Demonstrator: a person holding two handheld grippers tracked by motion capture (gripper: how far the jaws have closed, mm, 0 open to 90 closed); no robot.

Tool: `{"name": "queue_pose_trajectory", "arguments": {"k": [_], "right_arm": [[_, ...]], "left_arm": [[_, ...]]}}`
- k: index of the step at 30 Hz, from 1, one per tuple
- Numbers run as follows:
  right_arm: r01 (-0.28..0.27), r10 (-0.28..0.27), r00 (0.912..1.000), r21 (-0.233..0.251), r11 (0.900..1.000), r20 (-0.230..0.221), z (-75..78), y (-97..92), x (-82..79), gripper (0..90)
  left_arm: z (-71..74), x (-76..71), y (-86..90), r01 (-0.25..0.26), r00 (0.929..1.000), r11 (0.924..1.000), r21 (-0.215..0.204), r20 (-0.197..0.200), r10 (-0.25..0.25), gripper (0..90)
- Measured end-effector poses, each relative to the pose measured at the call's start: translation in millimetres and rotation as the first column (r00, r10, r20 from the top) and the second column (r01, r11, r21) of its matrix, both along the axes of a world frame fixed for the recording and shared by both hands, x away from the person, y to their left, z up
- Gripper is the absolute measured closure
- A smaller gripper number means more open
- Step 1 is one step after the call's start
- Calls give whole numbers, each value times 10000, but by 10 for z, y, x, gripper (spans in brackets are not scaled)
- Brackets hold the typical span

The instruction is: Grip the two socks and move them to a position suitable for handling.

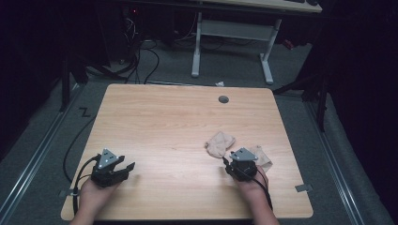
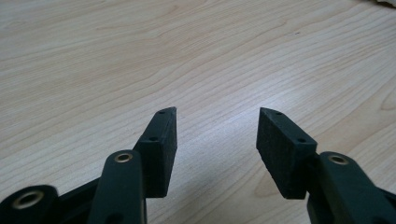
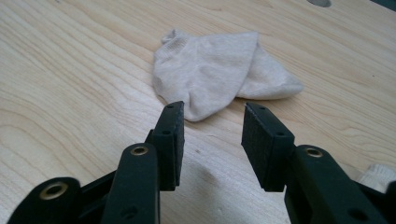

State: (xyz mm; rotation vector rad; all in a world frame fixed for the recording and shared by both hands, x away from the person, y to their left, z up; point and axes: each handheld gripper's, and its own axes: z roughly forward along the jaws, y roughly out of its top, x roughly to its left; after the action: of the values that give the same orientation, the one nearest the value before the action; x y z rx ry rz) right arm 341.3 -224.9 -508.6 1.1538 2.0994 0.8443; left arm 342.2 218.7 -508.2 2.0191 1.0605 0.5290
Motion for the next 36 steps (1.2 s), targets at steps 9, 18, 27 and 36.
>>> {"name": "queue_pose_trajectory", "arguments": {"k": [9,18,27,36], "right_arm": [[75,-75,10000,344,9994,-2,11,-123,-43,596],[600,-621,9977,696,9958,284,126,-336,-103,630],[1558,-1591,9865,786,9847,377,175,-757,-116,689],[2323,-2330,9725,704,9701,18,89,-1065,-110,737]], "left_arm": [[24,59,-74,102,9999,9999,27,67,-102,508],[47,59,-88,242,9996,9997,-64,122,-241,514],[35,63,-98,293,9995,9996,-63,111,-292,504],[23,62,-112,305,9995,9995,-59,58,-305,492]]}}
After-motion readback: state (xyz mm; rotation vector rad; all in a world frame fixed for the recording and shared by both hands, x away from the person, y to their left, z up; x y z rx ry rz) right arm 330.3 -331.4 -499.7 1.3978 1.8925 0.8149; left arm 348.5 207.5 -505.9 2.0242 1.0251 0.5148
